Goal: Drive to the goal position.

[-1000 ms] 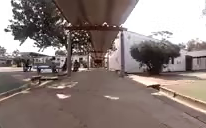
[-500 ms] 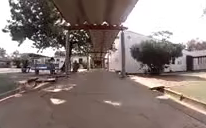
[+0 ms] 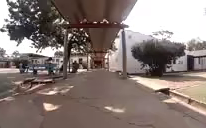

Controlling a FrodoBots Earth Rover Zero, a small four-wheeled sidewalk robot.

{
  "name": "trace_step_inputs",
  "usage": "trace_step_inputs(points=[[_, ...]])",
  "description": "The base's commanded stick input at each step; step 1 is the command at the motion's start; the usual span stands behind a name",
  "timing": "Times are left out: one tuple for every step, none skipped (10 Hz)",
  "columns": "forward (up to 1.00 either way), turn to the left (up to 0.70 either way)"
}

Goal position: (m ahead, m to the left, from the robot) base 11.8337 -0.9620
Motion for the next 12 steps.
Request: trace_step_inputs(points=[[0.50, 0.00], [0.50, 0.00], [0.50, 0.00], [0.50, 0.00], [0.50, 0.00], [0.50, 0.00], [0.50, 0.00], [0.50, 0.00], [0.50, 0.00], [0.50, 0.00], [0.50, 0.00], [0.50, 0.00]])
